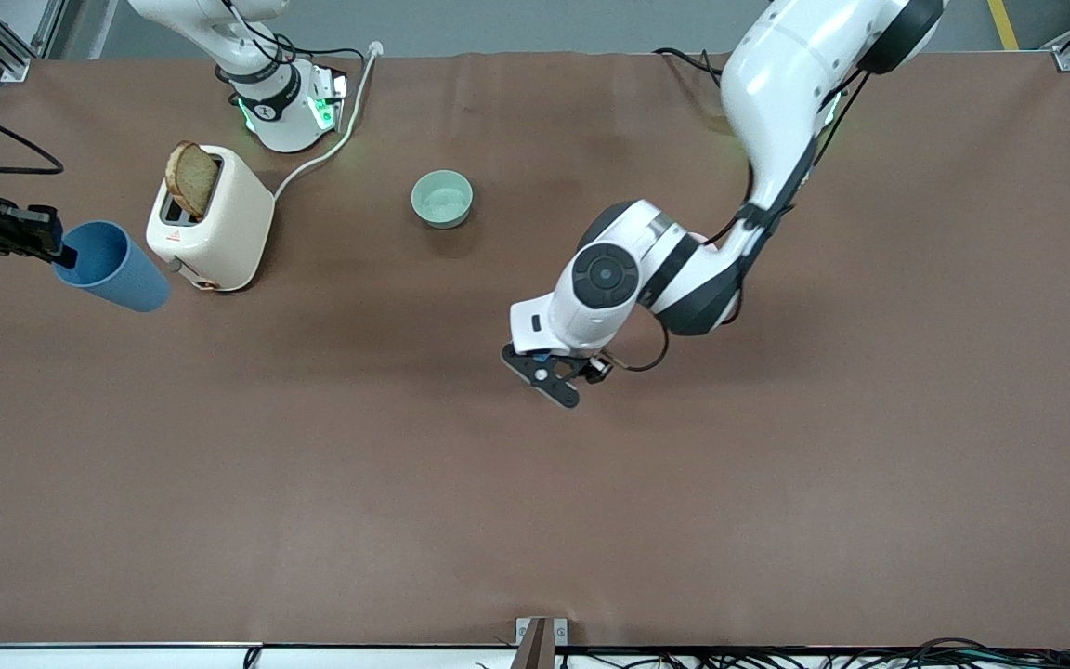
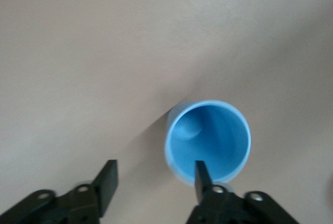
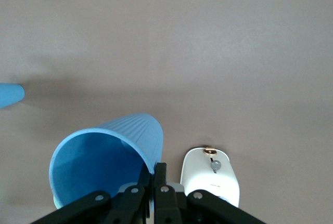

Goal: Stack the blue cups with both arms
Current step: 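Set the cup down mid-table with the left gripper while the right gripper lifts its cup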

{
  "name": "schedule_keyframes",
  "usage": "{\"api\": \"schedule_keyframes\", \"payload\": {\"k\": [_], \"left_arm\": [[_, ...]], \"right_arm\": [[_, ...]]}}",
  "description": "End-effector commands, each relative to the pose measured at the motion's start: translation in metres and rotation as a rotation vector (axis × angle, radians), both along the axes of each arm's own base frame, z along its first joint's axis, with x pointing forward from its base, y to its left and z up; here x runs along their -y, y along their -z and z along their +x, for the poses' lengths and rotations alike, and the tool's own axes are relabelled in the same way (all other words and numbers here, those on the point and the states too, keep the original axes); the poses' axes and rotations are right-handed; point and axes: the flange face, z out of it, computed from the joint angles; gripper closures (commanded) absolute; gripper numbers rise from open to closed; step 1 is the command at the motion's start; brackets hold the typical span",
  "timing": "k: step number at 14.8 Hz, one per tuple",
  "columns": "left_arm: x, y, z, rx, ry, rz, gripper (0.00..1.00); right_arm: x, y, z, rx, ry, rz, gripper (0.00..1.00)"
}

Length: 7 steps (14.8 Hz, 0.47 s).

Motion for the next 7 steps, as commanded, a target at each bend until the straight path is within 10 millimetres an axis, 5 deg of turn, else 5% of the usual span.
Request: {"api": "schedule_keyframes", "payload": {"k": [1,7], "left_arm": [[-0.086,-0.088,0.036,0.067,-0.108,0.013,0.0],[-0.305,-0.141,0.106,0.104,-0.448,0.062,0.0]], "right_arm": [[-0.036,0.0,0.001,0.017,0.033,-0.001,1.0],[-0.154,0.034,0.017,0.03,0.09,0.024,1.0]]}}
